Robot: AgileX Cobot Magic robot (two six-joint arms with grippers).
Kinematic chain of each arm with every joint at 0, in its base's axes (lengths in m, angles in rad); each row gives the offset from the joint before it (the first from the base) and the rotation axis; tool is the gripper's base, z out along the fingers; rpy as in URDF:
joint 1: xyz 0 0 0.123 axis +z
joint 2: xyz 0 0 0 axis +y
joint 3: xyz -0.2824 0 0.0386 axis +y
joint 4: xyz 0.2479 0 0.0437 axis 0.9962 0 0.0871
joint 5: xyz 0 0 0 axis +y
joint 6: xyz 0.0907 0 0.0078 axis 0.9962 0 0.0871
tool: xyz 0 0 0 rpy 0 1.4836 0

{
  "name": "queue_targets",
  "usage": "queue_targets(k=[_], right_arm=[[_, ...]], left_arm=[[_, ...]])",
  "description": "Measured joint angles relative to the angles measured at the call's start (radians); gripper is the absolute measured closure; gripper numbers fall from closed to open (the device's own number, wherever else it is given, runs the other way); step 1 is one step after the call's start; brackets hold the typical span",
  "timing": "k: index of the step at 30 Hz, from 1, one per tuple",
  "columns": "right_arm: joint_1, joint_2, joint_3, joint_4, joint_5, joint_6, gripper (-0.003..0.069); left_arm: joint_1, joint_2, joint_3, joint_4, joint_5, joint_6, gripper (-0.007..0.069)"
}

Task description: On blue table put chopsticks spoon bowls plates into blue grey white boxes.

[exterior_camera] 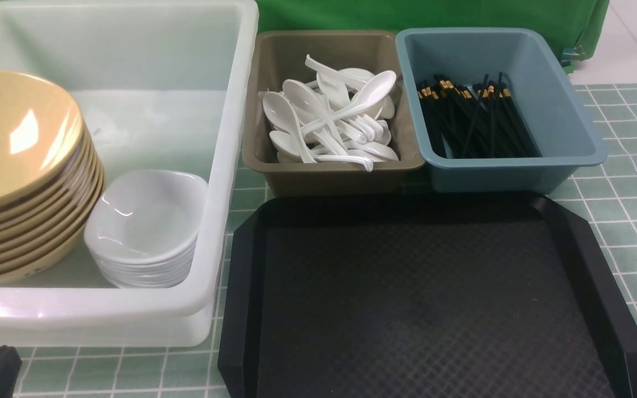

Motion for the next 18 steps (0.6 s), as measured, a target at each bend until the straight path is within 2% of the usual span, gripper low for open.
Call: queue_targets(k=[18], right_arm=[[0.000, 0.000, 0.000, 0.000, 0.000, 0.000, 0.0506]], left_arm=[[0.000, 0.000, 0.000, 0.000, 0.000, 0.000, 0.0622]])
